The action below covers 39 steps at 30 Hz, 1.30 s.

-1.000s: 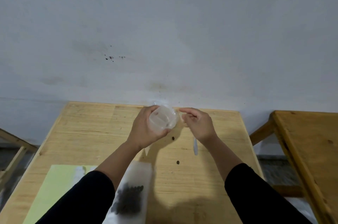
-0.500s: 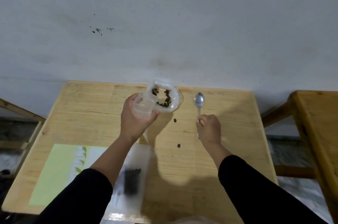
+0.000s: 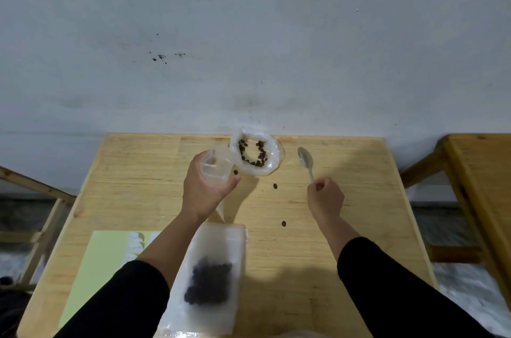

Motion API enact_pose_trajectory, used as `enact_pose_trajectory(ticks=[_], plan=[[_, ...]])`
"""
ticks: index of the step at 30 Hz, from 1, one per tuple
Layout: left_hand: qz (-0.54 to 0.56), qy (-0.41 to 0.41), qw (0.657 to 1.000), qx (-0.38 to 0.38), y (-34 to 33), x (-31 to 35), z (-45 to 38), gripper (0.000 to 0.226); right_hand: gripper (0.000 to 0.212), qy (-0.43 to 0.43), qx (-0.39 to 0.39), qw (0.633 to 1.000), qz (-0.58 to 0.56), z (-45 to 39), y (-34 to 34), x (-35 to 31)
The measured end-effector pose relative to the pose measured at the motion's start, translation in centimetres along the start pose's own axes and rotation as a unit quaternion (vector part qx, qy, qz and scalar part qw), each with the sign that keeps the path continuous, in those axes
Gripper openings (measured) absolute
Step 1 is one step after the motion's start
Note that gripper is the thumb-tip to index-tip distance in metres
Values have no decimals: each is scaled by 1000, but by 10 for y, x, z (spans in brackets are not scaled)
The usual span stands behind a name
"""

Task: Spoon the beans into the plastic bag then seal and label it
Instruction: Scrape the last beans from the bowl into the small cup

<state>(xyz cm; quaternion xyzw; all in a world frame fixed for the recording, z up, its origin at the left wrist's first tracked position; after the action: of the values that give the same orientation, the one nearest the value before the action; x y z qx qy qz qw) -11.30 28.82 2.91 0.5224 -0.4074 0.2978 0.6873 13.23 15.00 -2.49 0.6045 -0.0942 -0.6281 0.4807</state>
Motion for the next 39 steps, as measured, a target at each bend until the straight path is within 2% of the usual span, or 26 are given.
enact_pose_trajectory(ticks=[5, 8, 16, 21, 26, 29, 34, 39], plan=[[12, 11, 998, -62, 0, -6, -8, 81, 15, 8, 47, 995, -91, 22, 14, -25], [14, 6, 996, -91, -3, -5, -11, 79, 14, 26, 44, 987, -154, 32, 13, -41], [15, -9, 991, -135, -14, 3, -24, 74, 6, 142, -84, 957, -240, 62, 1, -86], [-4, -2, 990, -139, -22, 6, -34, 64, 4, 185, -116, 956, -196, 55, -10, -93], [-32, 1, 989, -147, -33, 5, -47, 57, 14, 144, -102, 970, -169, 39, -26, -87], [-27, 8, 988, -152, -41, 3, -54, 65, 20, 131, -88, 971, -176, 33, -30, -80], [5, -3, 990, -142, -46, 13, -62, 56, 29, 112, -83, 970, -200, 22, -34, -76], [61, -2, 993, -101, -41, 13, -69, 62, 30, 78, -62, 968, -231, 10, -29, -74]])
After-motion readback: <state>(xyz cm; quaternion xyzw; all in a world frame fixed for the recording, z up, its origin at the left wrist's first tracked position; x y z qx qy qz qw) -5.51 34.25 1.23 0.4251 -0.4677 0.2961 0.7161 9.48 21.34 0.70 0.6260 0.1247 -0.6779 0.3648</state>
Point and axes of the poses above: each hand's wrist, its own z-axis away from the middle knuckle, its own y-axis out of the back of the hand, x = y × z, the point moved 6 cm from there along -z, towards the middle knuckle, and after that the axes turned 2 degrees about y, right-handed, at the moved point
